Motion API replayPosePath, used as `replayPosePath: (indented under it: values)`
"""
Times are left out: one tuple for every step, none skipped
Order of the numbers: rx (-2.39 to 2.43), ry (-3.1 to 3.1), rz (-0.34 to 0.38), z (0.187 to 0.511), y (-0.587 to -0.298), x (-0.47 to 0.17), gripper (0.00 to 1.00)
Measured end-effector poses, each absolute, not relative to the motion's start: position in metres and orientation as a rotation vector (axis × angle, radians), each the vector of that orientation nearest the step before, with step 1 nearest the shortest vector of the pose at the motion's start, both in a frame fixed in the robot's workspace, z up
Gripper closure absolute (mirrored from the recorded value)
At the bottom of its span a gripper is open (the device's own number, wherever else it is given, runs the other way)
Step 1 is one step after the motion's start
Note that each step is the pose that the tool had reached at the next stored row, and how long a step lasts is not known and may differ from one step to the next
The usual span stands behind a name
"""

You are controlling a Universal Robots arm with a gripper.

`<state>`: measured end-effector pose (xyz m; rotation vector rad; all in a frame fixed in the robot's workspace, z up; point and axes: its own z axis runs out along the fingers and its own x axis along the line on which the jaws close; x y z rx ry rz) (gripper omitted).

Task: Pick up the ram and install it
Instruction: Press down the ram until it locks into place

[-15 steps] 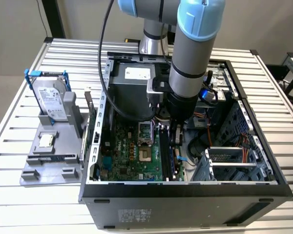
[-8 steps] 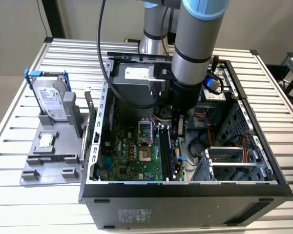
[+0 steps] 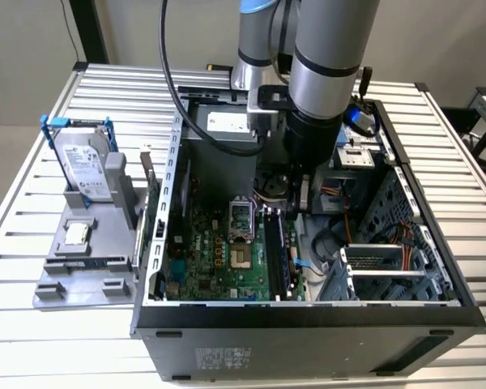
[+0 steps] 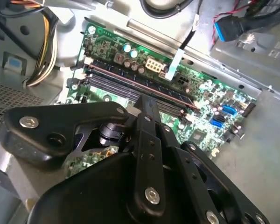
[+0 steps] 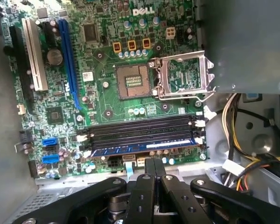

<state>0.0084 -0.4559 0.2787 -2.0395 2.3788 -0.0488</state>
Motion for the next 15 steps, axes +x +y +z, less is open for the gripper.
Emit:
replayPosePath:
  values:
    - [-2.039, 2.379, -0.049, 0.2825, -0.4559, 0.0084, 1.00]
    - [-2.039, 2.379, -0.049, 0.2872, -0.4559, 0.0084, 1.00]
    - [-2.039, 2.379, -0.049, 0.2899, -0.4559, 0.0084, 1.00]
    - [-2.039, 2.379, -0.049, 0.2904, -0.4559, 0.0084, 1.00]
    - [-2.039, 2.379, -0.049, 0.2904, -0.4559, 0.0084, 1.00]
    - [-2.039, 2.379, -0.049, 0.2904, -0.4559, 0.0084, 1.00]
    - [-2.039, 2.379, -0.049, 0.2904, -0.4559, 0.0084, 1.00]
    - [-2.039, 2.379, -0.049, 0.2905, -0.4559, 0.0084, 1.00]
    - [-2.039, 2.379, -0.049, 0.2906, -0.4559, 0.0084, 1.00]
    - [-2.039, 2.379, -0.049, 0.2906, -0.4559, 0.0084, 1.00]
    - [-2.039, 2.379, -0.049, 0.2907, -0.4559, 0.0084, 1.00]
    - [-2.039, 2.379, -0.049, 0.2907, -0.4559, 0.0084, 1.00]
    - [-2.039, 2.379, -0.049, 0.2908, -0.4559, 0.0084, 1.00]
    - [-2.039, 2.379, -0.049, 0.2908, -0.4559, 0.0084, 1.00]
    - [-2.039, 2.379, -0.049, 0.2909, -0.4559, 0.0084, 1.00]
